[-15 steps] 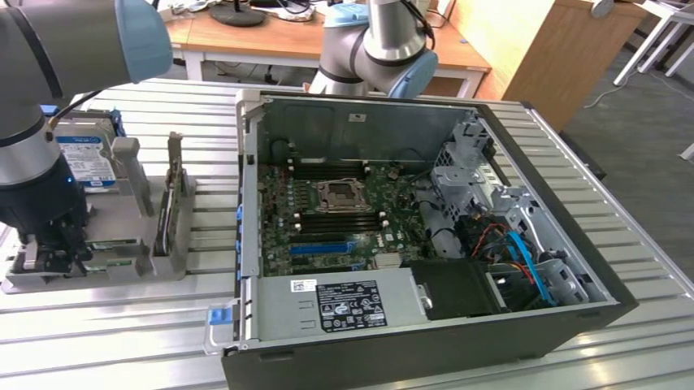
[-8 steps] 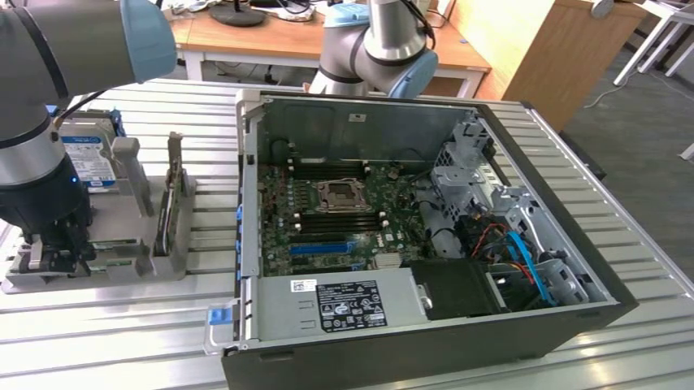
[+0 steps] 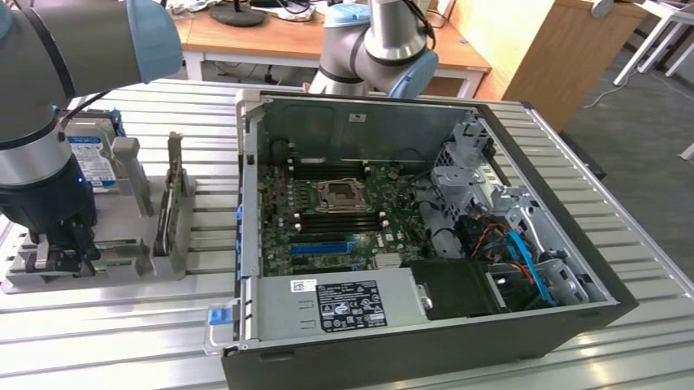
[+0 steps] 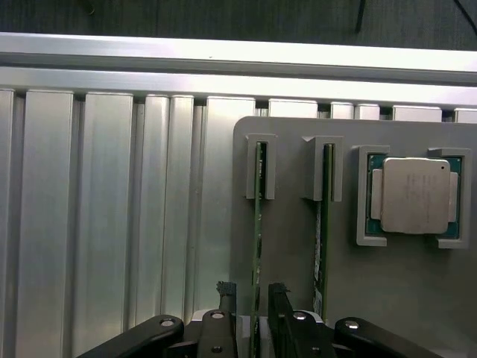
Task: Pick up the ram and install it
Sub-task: 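Pick up the ram and move it above insertion slot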
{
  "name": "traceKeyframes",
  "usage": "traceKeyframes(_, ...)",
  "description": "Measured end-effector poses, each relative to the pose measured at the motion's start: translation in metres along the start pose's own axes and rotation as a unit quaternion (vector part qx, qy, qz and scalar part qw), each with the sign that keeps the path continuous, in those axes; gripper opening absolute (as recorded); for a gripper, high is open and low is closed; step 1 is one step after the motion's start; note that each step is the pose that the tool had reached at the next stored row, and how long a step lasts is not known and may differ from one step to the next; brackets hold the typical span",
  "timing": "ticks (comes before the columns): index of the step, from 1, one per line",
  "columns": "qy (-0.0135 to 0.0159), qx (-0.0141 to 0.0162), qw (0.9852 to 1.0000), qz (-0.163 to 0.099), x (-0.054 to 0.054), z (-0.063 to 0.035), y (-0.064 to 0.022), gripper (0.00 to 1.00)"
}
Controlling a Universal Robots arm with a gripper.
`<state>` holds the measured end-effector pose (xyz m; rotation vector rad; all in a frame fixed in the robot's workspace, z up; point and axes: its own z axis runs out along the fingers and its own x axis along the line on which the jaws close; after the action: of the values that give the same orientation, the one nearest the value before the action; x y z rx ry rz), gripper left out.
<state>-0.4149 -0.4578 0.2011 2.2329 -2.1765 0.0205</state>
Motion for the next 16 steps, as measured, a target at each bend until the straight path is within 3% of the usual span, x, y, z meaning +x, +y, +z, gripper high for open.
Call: traceKeyframes(16,0.0,0.0,1.0,0.0,-0.0002,0.0,-0.0026,0.31)
